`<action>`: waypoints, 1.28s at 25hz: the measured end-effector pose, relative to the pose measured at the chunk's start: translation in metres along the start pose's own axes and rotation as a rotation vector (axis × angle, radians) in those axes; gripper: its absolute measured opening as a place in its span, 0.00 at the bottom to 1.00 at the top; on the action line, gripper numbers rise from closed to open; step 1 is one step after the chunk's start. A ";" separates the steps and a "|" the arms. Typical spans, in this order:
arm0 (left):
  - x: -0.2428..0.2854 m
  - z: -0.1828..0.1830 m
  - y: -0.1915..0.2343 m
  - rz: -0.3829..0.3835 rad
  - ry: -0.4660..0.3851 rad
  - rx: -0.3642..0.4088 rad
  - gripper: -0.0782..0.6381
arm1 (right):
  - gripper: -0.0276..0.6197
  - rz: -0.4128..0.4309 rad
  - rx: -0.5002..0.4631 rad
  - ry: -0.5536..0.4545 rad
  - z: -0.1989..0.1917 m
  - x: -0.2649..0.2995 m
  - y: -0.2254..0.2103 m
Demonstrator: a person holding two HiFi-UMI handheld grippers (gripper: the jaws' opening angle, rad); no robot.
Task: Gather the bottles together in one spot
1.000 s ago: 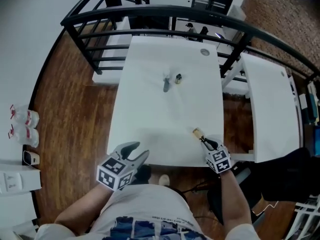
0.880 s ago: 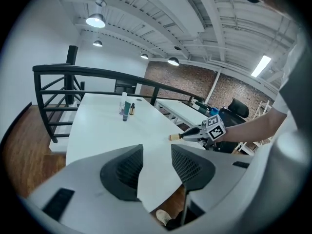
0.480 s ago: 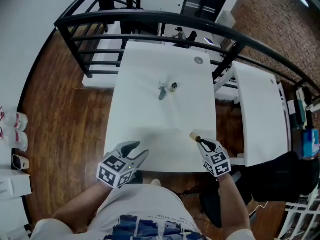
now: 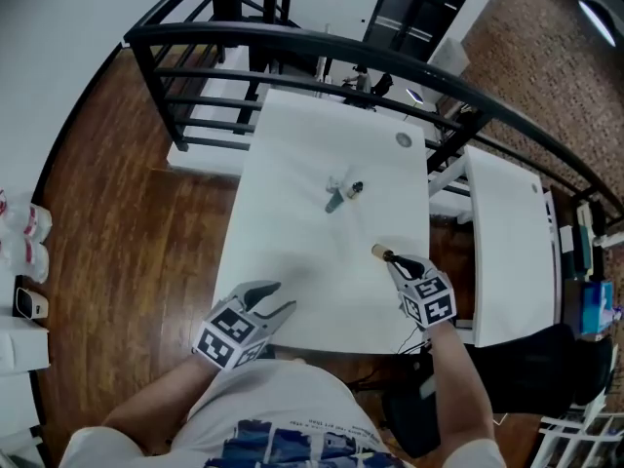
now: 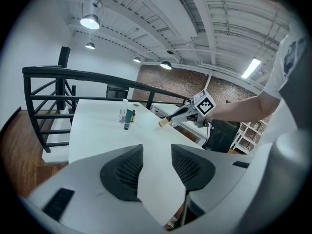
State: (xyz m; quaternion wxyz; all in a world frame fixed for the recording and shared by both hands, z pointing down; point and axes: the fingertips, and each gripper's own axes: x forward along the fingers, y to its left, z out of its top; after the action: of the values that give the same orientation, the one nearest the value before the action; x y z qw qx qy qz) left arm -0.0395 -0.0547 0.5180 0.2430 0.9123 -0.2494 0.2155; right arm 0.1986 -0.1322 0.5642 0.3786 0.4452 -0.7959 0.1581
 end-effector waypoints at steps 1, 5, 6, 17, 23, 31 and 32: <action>-0.001 0.000 0.004 0.003 -0.003 -0.003 0.33 | 0.18 0.005 -0.004 0.006 0.007 0.007 -0.001; -0.005 0.001 0.018 0.013 -0.006 0.003 0.33 | 0.18 0.019 -0.011 0.037 0.028 0.035 -0.007; -0.006 0.001 0.021 0.017 -0.005 0.011 0.33 | 0.18 0.022 -0.009 0.046 0.032 0.042 -0.008; -0.004 0.003 0.041 0.022 0.008 0.056 0.33 | 0.18 0.040 0.022 0.155 0.055 0.107 -0.022; -0.008 -0.005 0.049 0.020 0.016 0.039 0.33 | 0.18 0.035 0.004 0.219 0.061 0.139 -0.028; -0.012 -0.015 0.063 0.026 0.022 0.015 0.33 | 0.18 0.038 -0.034 0.351 0.060 0.164 -0.033; -0.013 -0.016 0.064 0.026 0.023 0.012 0.33 | 0.18 0.040 -0.034 0.358 0.061 0.167 -0.033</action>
State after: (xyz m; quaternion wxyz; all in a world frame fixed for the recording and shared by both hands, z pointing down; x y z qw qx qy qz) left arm -0.0901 -0.0895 0.5455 0.2375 0.9081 -0.2569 0.2304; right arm 0.1450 -0.2846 0.6446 0.5186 0.3874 -0.7270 0.2291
